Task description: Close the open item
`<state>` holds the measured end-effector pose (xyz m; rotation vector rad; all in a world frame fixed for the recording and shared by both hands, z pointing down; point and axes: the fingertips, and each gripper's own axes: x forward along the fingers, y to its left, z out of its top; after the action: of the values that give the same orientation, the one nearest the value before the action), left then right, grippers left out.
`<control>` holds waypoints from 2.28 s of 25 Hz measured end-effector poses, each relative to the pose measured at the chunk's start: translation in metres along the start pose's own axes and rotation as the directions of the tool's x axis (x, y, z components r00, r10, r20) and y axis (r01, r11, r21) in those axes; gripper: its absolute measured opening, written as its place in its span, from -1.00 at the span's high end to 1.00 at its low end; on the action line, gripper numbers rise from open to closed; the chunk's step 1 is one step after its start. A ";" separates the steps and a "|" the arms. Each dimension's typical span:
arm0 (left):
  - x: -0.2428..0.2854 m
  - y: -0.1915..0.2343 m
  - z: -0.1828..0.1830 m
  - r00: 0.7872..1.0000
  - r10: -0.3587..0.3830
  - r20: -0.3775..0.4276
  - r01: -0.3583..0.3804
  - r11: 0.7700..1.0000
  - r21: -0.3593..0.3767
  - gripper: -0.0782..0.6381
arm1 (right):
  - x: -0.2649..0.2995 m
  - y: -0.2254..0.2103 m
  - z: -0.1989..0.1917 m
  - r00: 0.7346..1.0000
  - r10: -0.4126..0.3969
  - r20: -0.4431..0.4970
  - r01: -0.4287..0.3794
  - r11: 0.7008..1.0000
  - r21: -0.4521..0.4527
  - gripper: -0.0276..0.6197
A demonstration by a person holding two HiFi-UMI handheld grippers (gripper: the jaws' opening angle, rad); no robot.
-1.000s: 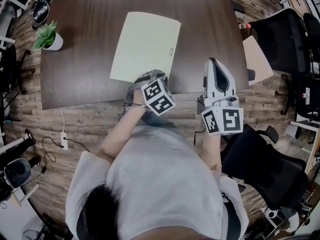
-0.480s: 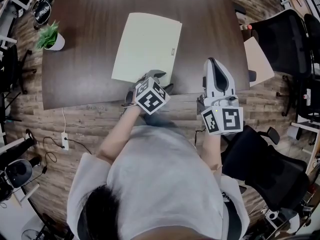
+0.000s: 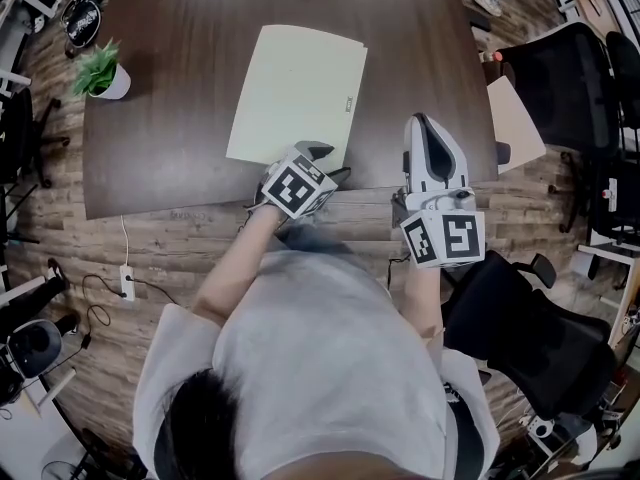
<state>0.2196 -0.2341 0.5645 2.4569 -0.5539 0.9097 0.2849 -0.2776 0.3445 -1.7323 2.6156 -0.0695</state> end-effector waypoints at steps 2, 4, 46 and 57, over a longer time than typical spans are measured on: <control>-0.001 0.003 0.002 1.000 -0.008 0.010 0.008 0.998 -0.062 0.22 | 0.001 0.002 0.001 1.000 0.000 0.001 0.000 1.000 -0.003 0.87; -0.002 0.011 0.003 1.000 0.026 0.003 -0.026 0.994 -0.105 0.30 | 0.001 0.004 0.002 1.000 0.000 0.002 0.000 1.000 -0.005 0.87; -0.155 0.061 0.059 0.832 0.314 0.457 -0.271 0.949 -0.158 0.76 | -0.012 0.044 0.014 0.999 -0.007 0.037 0.007 1.000 -0.003 0.87; -0.231 0.060 0.053 0.731 0.375 0.570 -0.356 0.922 -0.150 0.76 | -0.018 0.084 0.019 0.999 -0.020 0.039 0.021 0.999 -0.027 0.87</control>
<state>0.0534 -0.2638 0.3874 2.6311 -1.2972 0.2159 0.2153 -0.2294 0.3216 -1.7505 2.5839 0.0004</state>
